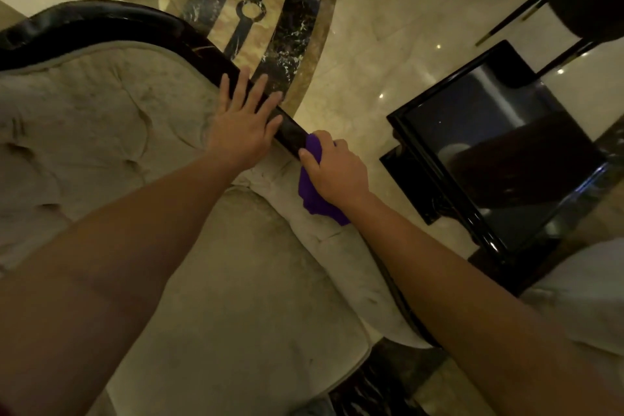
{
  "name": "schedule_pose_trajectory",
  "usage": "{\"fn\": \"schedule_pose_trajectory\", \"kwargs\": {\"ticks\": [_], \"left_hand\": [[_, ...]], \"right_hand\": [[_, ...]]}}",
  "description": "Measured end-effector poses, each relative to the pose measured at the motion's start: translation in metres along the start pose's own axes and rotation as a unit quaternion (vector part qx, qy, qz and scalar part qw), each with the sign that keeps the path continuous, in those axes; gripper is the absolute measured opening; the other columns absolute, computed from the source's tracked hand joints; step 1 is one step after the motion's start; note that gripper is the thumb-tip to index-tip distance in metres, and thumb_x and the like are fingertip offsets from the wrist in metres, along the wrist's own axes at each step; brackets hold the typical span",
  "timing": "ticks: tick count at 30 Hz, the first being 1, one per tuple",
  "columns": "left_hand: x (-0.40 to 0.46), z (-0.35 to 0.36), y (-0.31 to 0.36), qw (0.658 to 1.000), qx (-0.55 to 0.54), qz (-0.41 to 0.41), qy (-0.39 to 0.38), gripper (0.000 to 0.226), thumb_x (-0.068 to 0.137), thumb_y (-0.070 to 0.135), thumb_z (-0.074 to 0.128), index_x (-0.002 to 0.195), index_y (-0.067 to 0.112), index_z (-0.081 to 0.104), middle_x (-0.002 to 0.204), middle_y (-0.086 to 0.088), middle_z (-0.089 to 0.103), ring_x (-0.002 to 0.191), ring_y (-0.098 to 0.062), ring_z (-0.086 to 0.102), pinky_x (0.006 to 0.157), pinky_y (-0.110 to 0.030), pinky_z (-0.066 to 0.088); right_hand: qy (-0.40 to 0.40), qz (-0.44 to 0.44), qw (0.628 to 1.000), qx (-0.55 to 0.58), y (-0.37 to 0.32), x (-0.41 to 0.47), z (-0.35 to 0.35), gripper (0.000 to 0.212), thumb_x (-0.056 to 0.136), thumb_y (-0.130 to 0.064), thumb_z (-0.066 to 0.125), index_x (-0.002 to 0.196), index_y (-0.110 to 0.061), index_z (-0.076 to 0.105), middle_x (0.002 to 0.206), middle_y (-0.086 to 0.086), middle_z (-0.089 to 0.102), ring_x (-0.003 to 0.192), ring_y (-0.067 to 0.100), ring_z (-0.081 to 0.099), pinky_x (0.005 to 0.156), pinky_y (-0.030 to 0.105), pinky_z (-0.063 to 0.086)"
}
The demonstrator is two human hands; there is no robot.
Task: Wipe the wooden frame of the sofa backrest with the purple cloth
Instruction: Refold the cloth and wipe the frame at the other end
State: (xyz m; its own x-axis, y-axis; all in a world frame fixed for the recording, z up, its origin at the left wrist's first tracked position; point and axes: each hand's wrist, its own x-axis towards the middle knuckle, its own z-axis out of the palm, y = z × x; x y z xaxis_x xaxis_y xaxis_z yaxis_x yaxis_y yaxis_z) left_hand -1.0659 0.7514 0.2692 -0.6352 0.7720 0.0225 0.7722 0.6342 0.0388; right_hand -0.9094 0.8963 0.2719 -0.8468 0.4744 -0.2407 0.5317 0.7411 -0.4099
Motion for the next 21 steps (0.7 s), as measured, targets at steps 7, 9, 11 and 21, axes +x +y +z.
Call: {"fn": "schedule_pose_trajectory", "kwargs": {"ticks": [7,9,11,21], "left_hand": [[0.005,-0.021,0.029,0.999,-0.044,-0.029,-0.011,0.06,0.107,0.04,0.04,0.161,0.015,0.032,0.171,-0.017,0.02,0.159,-0.039,0.003,0.126,-0.063,0.002],[0.002,-0.02,0.056,0.993,-0.118,0.016,-0.007,0.061,0.107,0.04,0.043,0.162,0.018,0.03,0.171,-0.013,0.022,0.16,-0.035,0.006,0.127,-0.06,0.004],[-0.006,-0.009,0.089,0.983,-0.171,0.032,-0.055,0.056,0.109,0.044,0.033,0.161,0.023,0.034,0.171,-0.007,0.025,0.161,-0.031,0.005,0.128,-0.055,0.0],[-0.016,0.013,0.108,0.993,-0.061,0.033,-0.092,0.064,0.107,0.056,0.016,0.157,0.023,0.04,0.171,-0.01,0.023,0.16,-0.035,-0.001,0.127,-0.058,-0.002]], "right_hand": [[0.021,0.036,0.999,0.019,0.015,-0.028,-0.003,0.047,0.105,-0.058,0.039,0.141,-0.028,0.044,0.124,0.011,0.06,0.097,0.032,0.066,0.073,0.038,0.052],[0.033,0.056,0.997,0.04,0.021,-0.034,-0.001,0.046,0.105,-0.057,0.041,0.14,-0.029,0.047,0.122,0.01,0.061,0.097,0.03,0.066,0.072,0.036,0.049],[0.045,0.078,0.995,0.053,0.027,-0.041,-0.001,0.044,0.104,-0.057,0.042,0.137,-0.029,0.05,0.12,0.008,0.063,0.097,0.028,0.066,0.071,0.035,0.048],[0.11,0.148,0.978,0.097,0.078,-0.126,0.011,0.042,0.105,-0.05,0.041,0.137,-0.026,0.053,0.13,0.001,0.062,0.103,0.017,0.062,0.084,0.035,0.052]]}}
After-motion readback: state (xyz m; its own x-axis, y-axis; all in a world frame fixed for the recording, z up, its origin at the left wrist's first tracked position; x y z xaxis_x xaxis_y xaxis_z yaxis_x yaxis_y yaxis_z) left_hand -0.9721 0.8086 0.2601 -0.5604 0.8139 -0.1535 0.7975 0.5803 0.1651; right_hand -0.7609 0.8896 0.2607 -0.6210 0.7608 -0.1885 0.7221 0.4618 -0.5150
